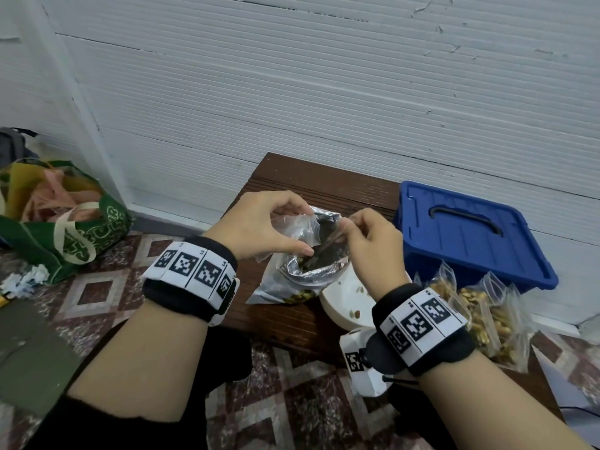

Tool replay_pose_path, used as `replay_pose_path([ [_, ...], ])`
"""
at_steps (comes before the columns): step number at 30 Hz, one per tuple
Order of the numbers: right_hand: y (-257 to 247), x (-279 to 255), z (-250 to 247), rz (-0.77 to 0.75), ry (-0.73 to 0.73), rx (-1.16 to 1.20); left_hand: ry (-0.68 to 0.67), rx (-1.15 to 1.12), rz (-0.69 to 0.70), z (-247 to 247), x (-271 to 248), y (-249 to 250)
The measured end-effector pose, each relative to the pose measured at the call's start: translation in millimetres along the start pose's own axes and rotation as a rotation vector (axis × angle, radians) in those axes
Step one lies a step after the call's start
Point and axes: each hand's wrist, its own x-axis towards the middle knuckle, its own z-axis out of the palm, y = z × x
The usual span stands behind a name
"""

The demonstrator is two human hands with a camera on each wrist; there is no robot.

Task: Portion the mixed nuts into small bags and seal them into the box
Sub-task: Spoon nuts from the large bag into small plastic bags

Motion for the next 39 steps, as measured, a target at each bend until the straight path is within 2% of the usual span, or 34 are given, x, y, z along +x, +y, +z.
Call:
replay_pose_path([
  [4,-2,11,-13,0.137,0.118,0.102,0.041,0.02,-0.011,-6,-1,1],
  [12,-1,36,-31,0.259,0.185,0.124,0.112,0.048,-0.032,-15,-2,-2],
  [23,-12,63,-47,0.236,0.252,0.152,0.11,0.097,-0.113,-22,0,-7],
  [39,-24,72,-37,0.185,0.166,0.16,0.068,0.138,-0.091,-7,15,-3],
])
